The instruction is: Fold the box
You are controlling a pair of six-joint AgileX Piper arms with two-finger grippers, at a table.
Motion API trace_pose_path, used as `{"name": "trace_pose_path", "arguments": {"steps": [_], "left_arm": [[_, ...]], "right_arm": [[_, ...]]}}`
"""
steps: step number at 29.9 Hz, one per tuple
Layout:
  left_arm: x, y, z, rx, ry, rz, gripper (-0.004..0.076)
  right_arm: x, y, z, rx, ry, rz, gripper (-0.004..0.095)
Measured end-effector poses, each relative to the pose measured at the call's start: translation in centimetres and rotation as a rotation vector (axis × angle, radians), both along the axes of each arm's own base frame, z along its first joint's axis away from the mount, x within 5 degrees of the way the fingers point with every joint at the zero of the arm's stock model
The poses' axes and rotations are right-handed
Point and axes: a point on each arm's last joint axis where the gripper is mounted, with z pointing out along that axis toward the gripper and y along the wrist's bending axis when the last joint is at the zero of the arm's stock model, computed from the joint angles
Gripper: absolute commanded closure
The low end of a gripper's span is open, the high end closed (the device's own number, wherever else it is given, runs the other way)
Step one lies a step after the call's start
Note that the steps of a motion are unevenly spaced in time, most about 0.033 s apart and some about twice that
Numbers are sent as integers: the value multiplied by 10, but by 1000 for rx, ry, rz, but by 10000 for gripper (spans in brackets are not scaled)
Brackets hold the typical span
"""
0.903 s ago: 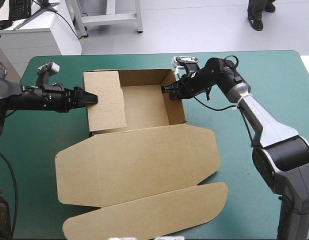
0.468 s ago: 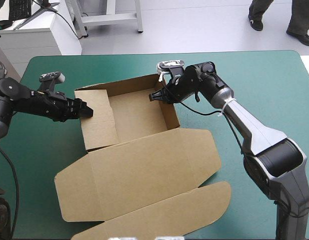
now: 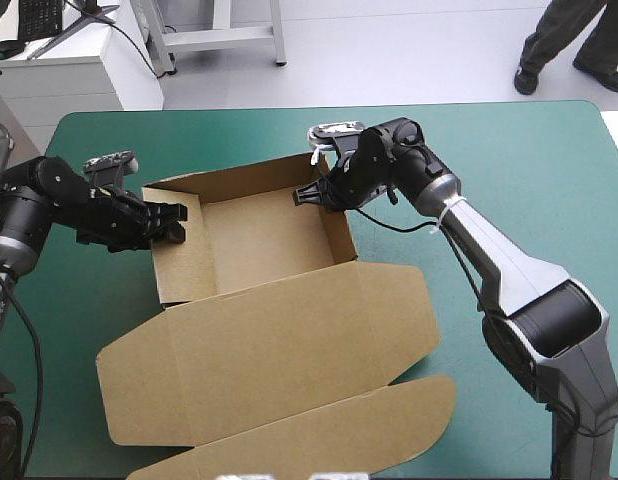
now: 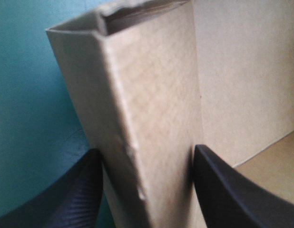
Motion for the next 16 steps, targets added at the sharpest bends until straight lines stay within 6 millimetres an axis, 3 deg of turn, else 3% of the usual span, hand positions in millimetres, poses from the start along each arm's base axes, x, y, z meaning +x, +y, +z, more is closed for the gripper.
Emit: {"name": "trace_pose_path", "arguments": {"steps": [4,6,11,16], "left_arm": [[0,1,0,3,9,22,381],[0,1,0,5,9,22,433],[0,0,-1,35,11,18,731],[0,-9,-5,137,-5,-12,734]], "right_arm": [[-1,0,0,6,20,-16,908],[-2,0,-1,4,29,-21,908],[-3,-1,-1,2,48,-35,909],[-4,-3,3,-20,53,-34,909]]}}
